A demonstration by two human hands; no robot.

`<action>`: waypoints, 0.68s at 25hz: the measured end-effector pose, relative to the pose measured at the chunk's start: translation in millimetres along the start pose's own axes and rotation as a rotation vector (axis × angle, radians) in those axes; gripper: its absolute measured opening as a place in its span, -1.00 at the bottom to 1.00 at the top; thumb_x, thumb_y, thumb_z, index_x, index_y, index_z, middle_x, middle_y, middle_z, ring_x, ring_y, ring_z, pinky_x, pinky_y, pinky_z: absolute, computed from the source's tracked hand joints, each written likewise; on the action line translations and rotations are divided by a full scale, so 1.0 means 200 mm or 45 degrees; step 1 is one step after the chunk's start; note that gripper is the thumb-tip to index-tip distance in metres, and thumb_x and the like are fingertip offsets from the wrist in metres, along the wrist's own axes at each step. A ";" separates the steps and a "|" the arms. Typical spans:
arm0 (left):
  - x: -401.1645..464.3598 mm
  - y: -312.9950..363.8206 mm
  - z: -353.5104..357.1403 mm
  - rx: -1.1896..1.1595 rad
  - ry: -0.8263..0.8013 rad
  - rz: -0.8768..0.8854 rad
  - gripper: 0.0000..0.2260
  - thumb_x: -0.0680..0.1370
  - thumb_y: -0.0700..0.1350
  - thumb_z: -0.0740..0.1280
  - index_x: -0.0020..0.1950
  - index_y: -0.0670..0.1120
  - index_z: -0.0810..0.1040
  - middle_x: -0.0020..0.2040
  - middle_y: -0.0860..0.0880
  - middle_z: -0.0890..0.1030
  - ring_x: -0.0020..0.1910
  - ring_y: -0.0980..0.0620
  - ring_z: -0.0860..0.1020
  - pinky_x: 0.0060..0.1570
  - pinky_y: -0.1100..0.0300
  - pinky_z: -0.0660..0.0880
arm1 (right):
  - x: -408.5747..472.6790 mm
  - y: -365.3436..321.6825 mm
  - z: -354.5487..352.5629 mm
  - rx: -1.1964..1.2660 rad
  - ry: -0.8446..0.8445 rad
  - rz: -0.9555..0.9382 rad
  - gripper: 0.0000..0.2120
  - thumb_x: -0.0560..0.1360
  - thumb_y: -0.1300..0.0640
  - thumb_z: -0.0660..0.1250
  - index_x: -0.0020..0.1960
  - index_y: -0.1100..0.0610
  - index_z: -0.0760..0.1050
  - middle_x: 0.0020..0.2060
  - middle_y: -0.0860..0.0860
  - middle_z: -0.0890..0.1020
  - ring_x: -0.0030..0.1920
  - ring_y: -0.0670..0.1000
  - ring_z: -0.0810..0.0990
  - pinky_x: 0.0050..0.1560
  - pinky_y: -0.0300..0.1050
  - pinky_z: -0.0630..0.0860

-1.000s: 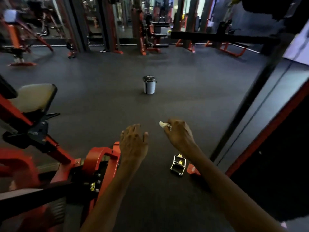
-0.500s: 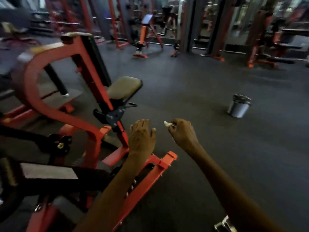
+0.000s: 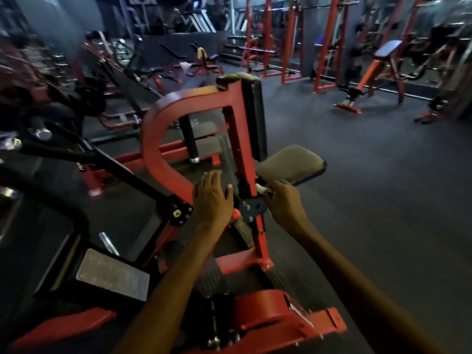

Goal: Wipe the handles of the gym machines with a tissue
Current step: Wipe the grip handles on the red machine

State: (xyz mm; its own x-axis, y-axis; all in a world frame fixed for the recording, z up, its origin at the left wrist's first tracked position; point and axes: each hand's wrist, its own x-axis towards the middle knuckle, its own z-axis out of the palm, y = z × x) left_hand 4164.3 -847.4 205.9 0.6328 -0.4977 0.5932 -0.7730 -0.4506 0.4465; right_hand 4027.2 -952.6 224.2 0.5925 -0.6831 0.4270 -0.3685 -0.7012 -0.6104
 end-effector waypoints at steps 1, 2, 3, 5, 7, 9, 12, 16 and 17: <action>0.12 -0.06 0.02 0.021 0.072 -0.012 -0.64 0.52 -0.13 0.34 0.29 -0.22 0.51 0.26 -0.20 0.54 0.29 -0.24 0.46 0.29 -0.13 0.37 | 0.11 0.00 0.06 0.046 0.001 -0.033 -0.89 0.47 0.28 0.31 -0.08 0.33 0.57 -0.11 0.20 0.58 -0.15 0.19 0.55 -0.23 -0.04 0.41; 0.24 -0.13 0.03 0.051 0.143 -0.020 -0.63 0.53 -0.11 0.31 0.29 -0.23 0.50 0.28 -0.21 0.53 0.29 -0.25 0.46 0.28 -0.13 0.37 | 0.22 -0.01 0.13 0.107 -0.015 -0.064 -0.88 0.48 0.29 0.31 -0.03 0.31 0.58 -0.09 0.20 0.58 -0.13 0.18 0.56 -0.19 -0.04 0.44; 0.36 -0.20 0.04 0.084 0.200 -0.025 -0.61 0.53 -0.09 0.28 0.31 -0.24 0.49 0.30 -0.22 0.51 0.31 -0.26 0.45 0.29 -0.14 0.36 | 0.32 -0.03 0.19 0.174 -0.033 -0.092 -0.85 0.49 0.29 0.29 0.03 0.27 0.58 -0.08 0.18 0.58 -0.10 0.17 0.57 -0.16 -0.04 0.46; 0.57 -0.35 0.04 0.156 0.268 -0.025 -0.56 0.56 -0.04 0.18 0.38 -0.23 0.43 0.39 -0.21 0.44 0.38 -0.24 0.38 0.36 -0.13 0.30 | 0.49 -0.08 0.28 0.268 -0.045 -0.158 -0.77 0.50 0.33 0.25 0.10 0.21 0.58 -0.08 0.06 0.52 -0.10 0.06 0.55 -0.15 -0.09 0.45; 0.77 -0.52 0.03 0.230 0.277 -0.036 -0.52 0.59 -0.01 0.10 0.44 -0.22 0.36 0.46 -0.20 0.36 0.45 -0.23 0.30 0.41 -0.14 0.25 | 0.65 -0.09 0.37 0.294 -0.041 -0.260 -0.77 0.49 0.37 0.26 0.10 0.21 0.59 -0.06 -0.03 0.46 -0.10 0.01 0.52 -0.12 -0.06 0.50; 0.96 -0.65 0.02 0.276 0.292 0.006 -0.52 0.60 -0.02 0.07 0.47 -0.22 0.32 0.48 -0.20 0.32 0.47 -0.21 0.26 0.42 -0.13 0.24 | 0.77 -0.10 0.47 0.309 -0.068 -0.244 -0.79 0.49 0.34 0.28 0.09 0.21 0.56 -0.06 -0.02 0.46 -0.09 -0.02 0.49 -0.06 -0.18 0.49; 1.10 -0.79 0.05 0.317 0.258 0.116 -0.53 0.64 -0.04 0.06 0.49 -0.24 0.27 0.49 -0.21 0.31 0.48 -0.18 0.26 0.41 -0.13 0.27 | 0.90 -0.16 0.60 0.391 -0.037 -0.151 -0.92 0.47 0.21 0.37 -0.07 0.14 0.49 -0.25 -0.02 0.51 -0.25 -0.07 0.47 -0.21 -0.20 0.41; 1.12 -0.88 0.13 0.357 0.294 0.145 -0.51 0.66 -0.03 0.06 0.55 -0.19 0.11 0.53 -0.19 0.24 0.51 -0.14 0.19 0.44 -0.08 0.22 | 1.13 -0.36 0.75 0.482 0.036 -0.322 -0.97 0.51 0.15 0.32 -0.07 0.10 0.48 -0.22 0.04 0.53 -0.21 -0.01 0.48 -0.13 -0.10 0.39; 1.11 -0.89 0.13 0.397 0.336 0.171 -0.51 0.67 -0.01 0.04 0.55 -0.18 0.08 0.52 -0.19 0.24 0.51 -0.14 0.20 0.44 -0.04 0.17 | 1.18 -0.40 0.81 0.519 -0.012 -0.412 -0.92 0.52 0.21 0.27 0.00 0.14 0.51 -0.12 0.10 0.55 -0.13 0.01 0.50 -0.05 -0.09 0.40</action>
State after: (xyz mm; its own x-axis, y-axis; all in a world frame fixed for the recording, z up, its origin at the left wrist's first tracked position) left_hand 4443.8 -897.6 241.1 0.4630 -0.3791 0.8012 -0.7715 -0.6174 0.1538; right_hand 4311.6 -1024.7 266.2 0.6370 -0.4412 0.6321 0.1422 -0.7386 -0.6589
